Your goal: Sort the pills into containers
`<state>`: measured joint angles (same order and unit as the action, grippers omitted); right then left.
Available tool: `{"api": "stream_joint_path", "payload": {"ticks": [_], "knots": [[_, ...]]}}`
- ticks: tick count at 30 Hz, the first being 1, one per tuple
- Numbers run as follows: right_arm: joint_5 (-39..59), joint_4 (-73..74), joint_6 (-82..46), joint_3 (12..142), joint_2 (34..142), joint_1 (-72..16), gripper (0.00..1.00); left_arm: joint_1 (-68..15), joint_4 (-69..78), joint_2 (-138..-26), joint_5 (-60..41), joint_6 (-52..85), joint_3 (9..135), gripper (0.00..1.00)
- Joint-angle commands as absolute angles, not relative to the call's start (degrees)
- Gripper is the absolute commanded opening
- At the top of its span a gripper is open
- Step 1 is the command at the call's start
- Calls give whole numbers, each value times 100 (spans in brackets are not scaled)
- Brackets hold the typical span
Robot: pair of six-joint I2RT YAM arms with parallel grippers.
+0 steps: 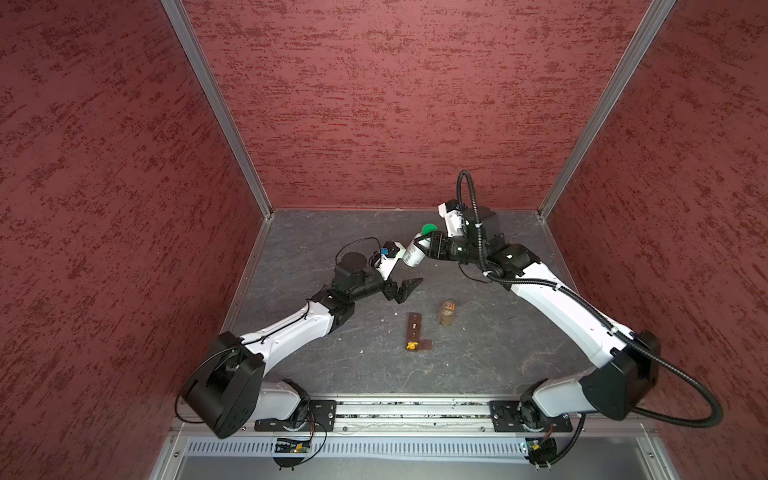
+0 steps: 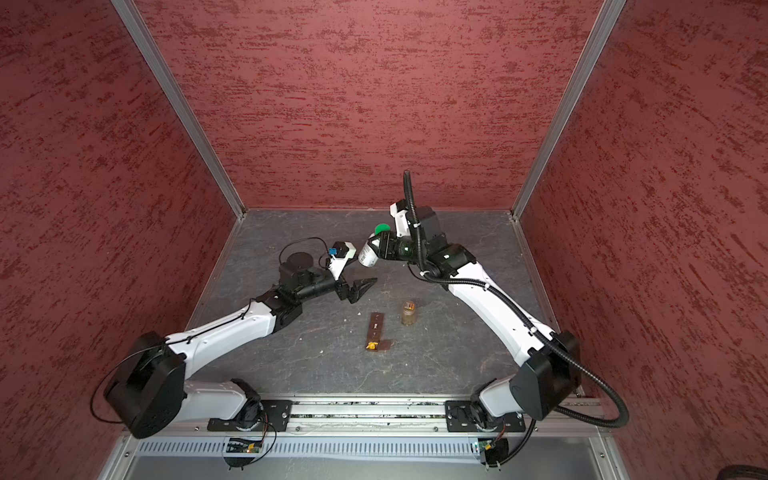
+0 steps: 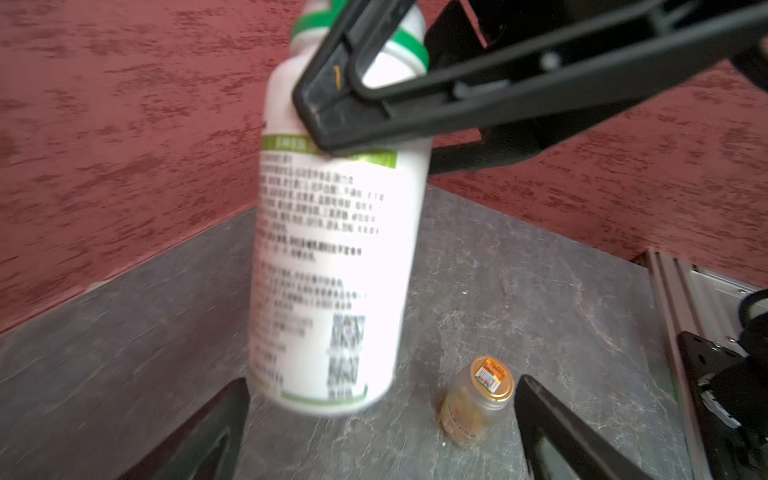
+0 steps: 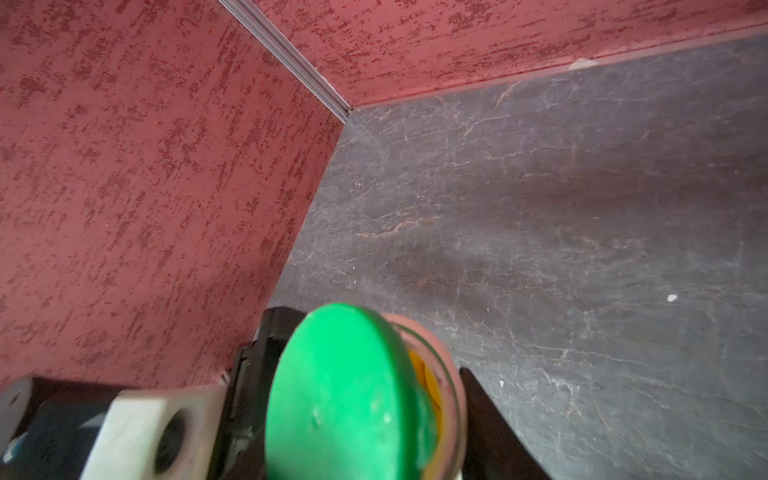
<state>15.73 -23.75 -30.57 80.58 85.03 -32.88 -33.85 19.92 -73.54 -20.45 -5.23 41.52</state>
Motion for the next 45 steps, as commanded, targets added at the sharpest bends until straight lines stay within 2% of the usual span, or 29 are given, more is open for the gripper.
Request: {"api": "stream_joint_path", "payload": {"ticks": [1, 5, 11, 16, 25, 35, 41, 45], "knots": [[595, -2436, -2944, 8501, 9000, -3661, 29, -3345, 1333, -6715, -653, -113, 3971, 100], [-177, -2285, -3049, 8784, 9596, -4034, 29, -3291, 483, -5577, 469, 549, 3542, 100], [-885, -2133, -3086, 9131, 10413, -4507, 28, -3234, -1177, -3962, 1313, 1505, 3265, 96], [-1300, -2162, -2916, 9514, 11059, -4887, 29, -3194, -1939, -3210, 1819, 2066, 3218, 93], [-1757, -2279, -2675, 10008, 12003, -5241, 29, -3086, -1983, -3050, 1963, 2261, 3174, 93], [-1662, -2216, -2741, 9804, 12433, -5334, 32, -2938, -1865, -3128, 1767, 2373, 3114, 93], [-1618, -2180, -2881, 9551, 12413, -5394, 37, -2890, -1828, -3182, 1714, 2365, 3086, 93], [-1612, -2145, -2965, 9341, 12316, -5429, 44, -2852, -1822, -3208, 1709, 2319, 3116, 93]]}}
